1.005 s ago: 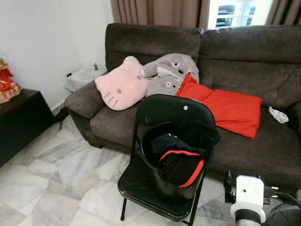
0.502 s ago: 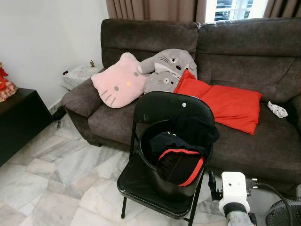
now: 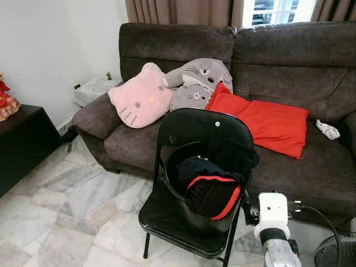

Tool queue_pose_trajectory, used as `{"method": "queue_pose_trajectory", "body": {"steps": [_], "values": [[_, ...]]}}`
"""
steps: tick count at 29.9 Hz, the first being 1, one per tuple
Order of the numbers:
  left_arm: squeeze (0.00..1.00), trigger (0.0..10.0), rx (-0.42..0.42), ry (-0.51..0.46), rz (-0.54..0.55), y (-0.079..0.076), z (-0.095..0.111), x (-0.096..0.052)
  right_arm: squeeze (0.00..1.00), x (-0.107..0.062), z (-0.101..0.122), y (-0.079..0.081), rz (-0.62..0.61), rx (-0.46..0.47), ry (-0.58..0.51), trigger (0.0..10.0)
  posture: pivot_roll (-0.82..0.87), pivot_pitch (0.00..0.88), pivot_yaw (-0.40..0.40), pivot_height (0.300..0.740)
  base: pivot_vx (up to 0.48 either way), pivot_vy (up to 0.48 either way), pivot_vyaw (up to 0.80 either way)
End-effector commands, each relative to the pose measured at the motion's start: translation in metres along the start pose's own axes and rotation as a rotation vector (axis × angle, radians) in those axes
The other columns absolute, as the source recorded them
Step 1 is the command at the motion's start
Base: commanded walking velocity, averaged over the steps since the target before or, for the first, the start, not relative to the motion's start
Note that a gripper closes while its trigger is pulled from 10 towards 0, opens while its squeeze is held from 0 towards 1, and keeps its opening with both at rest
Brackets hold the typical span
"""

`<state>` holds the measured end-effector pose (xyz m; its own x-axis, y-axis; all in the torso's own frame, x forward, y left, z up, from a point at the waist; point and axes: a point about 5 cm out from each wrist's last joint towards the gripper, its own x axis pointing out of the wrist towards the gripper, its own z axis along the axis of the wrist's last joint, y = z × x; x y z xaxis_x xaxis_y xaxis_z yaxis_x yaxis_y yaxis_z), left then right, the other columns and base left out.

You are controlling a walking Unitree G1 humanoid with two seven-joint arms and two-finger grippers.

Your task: Hang hanger

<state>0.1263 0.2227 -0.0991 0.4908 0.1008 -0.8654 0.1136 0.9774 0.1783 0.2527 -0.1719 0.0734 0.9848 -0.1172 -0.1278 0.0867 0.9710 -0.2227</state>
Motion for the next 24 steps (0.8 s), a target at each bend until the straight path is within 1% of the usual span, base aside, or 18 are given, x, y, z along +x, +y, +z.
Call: {"method": "queue_pose_trajectory", "body": {"steps": [1,4,10,13,17,24], "values": [[0.00,10.0,0.029,0.018,0.001,0.006,-0.004,-0.001,0.00,0.002,0.001,0.008,0.033,0.007,-0.005,10.0,-0.10,0.000,0.150,0.740,0.000,0.000,0.00],[0.00,10.0,0.032,0.018,0.002,0.006,-0.003,-0.001,0.00,0.002,0.000,0.009,0.031,0.007,-0.003,10.0,-0.10,0.000,0.152,0.740,0.000,0.000,0.00],[0.00,10.0,0.037,0.018,0.001,0.007,-0.003,-0.001,0.00,-0.004,-0.006,0.003,-0.054,0.023,0.014,10.0,-0.11,0.000,0.160,0.740,0.000,0.000,0.00],[0.00,10.0,0.042,0.018,-0.001,0.007,-0.003,-0.001,0.00,-0.005,-0.009,0.004,-0.051,0.046,0.030,10.0,-0.10,0.000,0.162,0.740,0.000,0.000,0.00],[0.00,10.0,0.042,0.017,-0.001,0.008,-0.003,-0.001,0.00,-0.005,-0.010,0.005,-0.050,0.051,0.031,10.0,-0.10,0.000,0.160,0.740,0.000,0.000,0.00],[0.00,10.0,0.042,0.019,0.000,0.008,-0.003,-0.001,0.00,0.004,-0.011,0.010,-0.013,0.060,0.037,10.0,-0.10,0.000,0.160,0.740,0.000,0.000,0.00]]}}
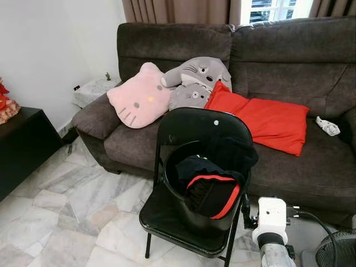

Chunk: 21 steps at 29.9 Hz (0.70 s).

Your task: Hang hanger

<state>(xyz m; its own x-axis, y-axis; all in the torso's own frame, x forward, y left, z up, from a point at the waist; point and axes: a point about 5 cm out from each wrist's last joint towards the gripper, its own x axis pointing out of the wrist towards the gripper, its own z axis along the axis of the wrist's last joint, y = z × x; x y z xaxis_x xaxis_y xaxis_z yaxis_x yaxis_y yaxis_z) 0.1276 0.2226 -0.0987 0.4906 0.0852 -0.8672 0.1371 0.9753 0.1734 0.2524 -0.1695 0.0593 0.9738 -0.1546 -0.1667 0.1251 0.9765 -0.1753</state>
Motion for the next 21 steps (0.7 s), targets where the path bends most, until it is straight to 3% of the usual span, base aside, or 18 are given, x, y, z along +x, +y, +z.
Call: {"method": "queue_pose_trajectory", "body": {"steps": [1,10,21], "values": [[0.00,10.0,0.024,0.023,0.015,0.008,-0.005,-0.002,0.00,0.003,0.001,0.005,0.023,0.003,-0.005,10.0,-0.09,0.000,0.159,0.740,0.000,0.000,0.00],[0.00,10.0,0.023,0.022,0.017,0.009,-0.005,-0.002,0.00,0.009,0.008,0.012,0.052,0.012,-0.040,10.0,-0.09,0.000,0.160,0.740,0.000,0.000,0.00],[0.00,10.0,0.025,0.021,0.018,0.010,-0.005,-0.002,0.00,-0.001,0.020,0.031,0.153,0.009,-0.094,10.0,-0.09,0.000,0.165,0.740,0.000,0.000,0.00]]}}
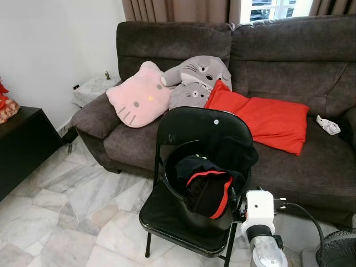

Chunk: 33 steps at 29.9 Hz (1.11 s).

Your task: Hang hanger

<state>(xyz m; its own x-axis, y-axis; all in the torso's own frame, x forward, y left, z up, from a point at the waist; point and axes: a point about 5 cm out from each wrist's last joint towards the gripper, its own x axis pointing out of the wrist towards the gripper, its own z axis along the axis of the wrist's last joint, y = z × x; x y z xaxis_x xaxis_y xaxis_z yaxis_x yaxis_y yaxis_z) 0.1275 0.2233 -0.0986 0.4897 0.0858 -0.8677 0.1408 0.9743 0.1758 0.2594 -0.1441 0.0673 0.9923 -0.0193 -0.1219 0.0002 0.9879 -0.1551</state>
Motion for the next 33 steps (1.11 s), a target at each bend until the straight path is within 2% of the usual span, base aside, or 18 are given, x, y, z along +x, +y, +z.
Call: {"method": "queue_pose_trajectory", "body": {"steps": [1,21,33], "values": [[0.00,10.0,0.022,0.020,0.017,0.0092,-0.0046,-0.0017,0.00,-0.0011,0.0067,0.0090,0.037,0.004,-0.028,10.0,-0.09,0.000,0.165,0.740,0.000,0.000,0.00],[0.00,10.0,0.029,0.017,0.013,0.0099,-0.0033,-0.0015,0.00,-0.0032,0.0097,0.0184,0.102,-0.051,-0.053,10.0,-0.09,0.000,0.171,0.740,0.000,0.000,0.00],[0.00,10.0,0.028,0.015,0.012,0.0100,-0.0028,-0.0014,0.00,-0.0080,0.0123,0.0150,0.077,-0.046,-0.071,10.0,-0.10,0.000,0.174,0.740,0.000,0.000,0.00]]}}
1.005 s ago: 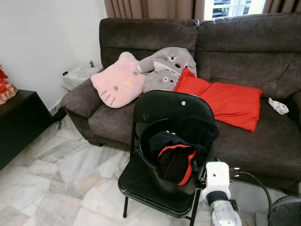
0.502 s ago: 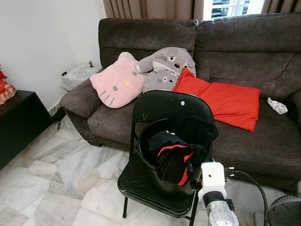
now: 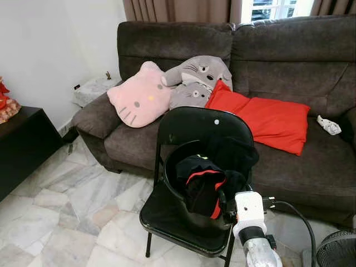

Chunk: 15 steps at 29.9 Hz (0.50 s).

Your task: Hang hanger

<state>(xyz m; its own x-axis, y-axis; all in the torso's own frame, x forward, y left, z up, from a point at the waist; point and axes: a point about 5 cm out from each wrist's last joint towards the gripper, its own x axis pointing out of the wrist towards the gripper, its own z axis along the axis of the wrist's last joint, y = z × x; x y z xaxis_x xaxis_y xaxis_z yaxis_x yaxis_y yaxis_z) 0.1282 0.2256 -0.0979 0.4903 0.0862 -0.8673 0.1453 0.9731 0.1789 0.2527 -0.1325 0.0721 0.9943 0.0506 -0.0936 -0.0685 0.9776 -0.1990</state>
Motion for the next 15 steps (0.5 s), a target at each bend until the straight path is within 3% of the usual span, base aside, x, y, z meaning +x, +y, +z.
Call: {"method": "queue_pose_trajectory", "body": {"steps": [1,15], "values": [[0.00,10.0,0.023,0.016,0.011,0.0075,-0.0032,-0.0012,0.00,-0.0012,0.0080,0.0030,0.002,-0.002,-0.038,10.0,-0.10,0.000,0.173,0.740,0.000,0.000,0.00],[0.00,10.0,0.025,0.015,0.008,0.0076,-0.0025,-0.0011,0.00,0.0012,0.0023,0.0034,0.012,-0.005,-0.004,10.0,-0.10,0.000,0.174,0.740,0.000,0.000,0.00]]}}
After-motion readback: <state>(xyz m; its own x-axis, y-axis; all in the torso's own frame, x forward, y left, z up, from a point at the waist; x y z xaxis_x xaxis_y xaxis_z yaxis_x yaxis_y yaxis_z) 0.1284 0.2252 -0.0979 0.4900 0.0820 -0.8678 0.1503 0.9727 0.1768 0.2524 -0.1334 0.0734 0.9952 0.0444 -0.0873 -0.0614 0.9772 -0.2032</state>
